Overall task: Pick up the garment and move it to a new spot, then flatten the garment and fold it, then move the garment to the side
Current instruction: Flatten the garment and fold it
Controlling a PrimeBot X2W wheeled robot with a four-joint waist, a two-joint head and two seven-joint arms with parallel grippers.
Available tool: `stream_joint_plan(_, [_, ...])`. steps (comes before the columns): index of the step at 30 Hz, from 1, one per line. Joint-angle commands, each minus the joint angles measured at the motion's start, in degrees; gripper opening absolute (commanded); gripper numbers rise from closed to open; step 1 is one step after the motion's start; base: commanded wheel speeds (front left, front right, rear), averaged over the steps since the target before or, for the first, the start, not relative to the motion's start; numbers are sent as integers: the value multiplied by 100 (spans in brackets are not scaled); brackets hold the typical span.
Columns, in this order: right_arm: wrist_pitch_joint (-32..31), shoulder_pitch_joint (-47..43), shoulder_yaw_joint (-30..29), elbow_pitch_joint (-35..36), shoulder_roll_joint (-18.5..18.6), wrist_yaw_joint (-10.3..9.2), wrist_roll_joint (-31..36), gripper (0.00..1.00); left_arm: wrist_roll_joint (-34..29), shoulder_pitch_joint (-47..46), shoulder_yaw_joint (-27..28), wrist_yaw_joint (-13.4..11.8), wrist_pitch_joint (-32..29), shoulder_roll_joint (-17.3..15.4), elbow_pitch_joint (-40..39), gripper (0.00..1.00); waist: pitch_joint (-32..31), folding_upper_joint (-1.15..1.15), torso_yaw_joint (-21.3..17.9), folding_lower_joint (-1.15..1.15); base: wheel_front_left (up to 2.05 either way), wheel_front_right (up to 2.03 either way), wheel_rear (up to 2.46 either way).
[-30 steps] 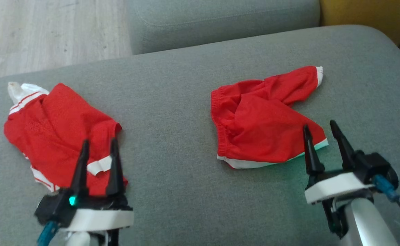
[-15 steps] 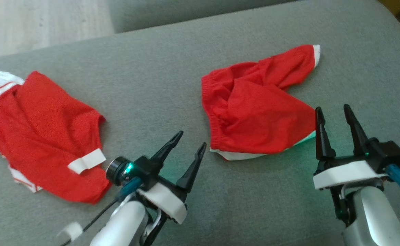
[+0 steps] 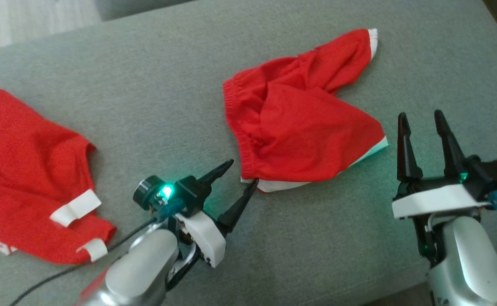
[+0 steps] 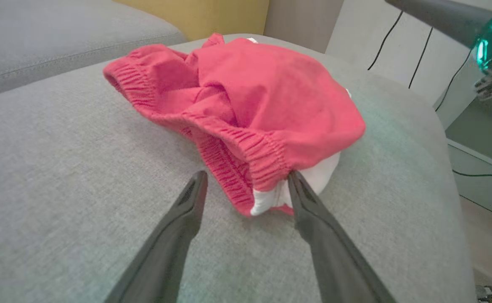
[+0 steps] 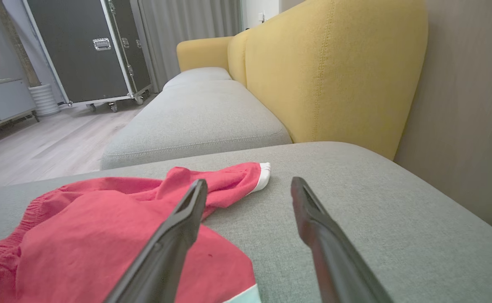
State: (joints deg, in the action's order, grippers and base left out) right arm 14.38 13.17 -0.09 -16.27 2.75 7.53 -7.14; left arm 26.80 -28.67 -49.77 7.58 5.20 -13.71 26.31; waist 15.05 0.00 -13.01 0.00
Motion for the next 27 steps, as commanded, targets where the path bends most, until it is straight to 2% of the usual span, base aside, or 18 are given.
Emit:
stream_joint_plan(1, [62,192,124,205,13,-4,-47,100,42,-268,102,-9,65,-75,-83,100,94,0,-88,0,0,0,0])
stream_joint_plan(7, [62,220,87,229,13,-4,-71,100,213,-489,-102,-9,202,-66,111,100,193,0,-177,0,0,0,0])
stream_joint_plan(8, [62,219,76,228,13,-4,-71,100,254,-511,-135,-9,235,-61,128,49,194,0,-178,0,0,0,0])
stream_joint_plan(9, [62,217,66,226,13,-4,-70,100,295,-530,-163,-9,287,-59,139,20,192,0,-174,0,0,0,0])
stream_joint_plan(10, [62,213,52,222,13,-4,-65,100,331,-546,-172,-9,341,-60,158,0,185,0,-164,0,0,0,0])
stream_joint_plan(16, [62,196,14,167,13,-4,13,100,411,-577,-13,-85,645,-79,280,0,76,0,-24,0,0,0,0])
stream_joint_plan(27, [62,89,122,-283,13,-4,249,100,596,-212,427,-369,927,-278,166,0,-300,0,519,0,0,0,0])
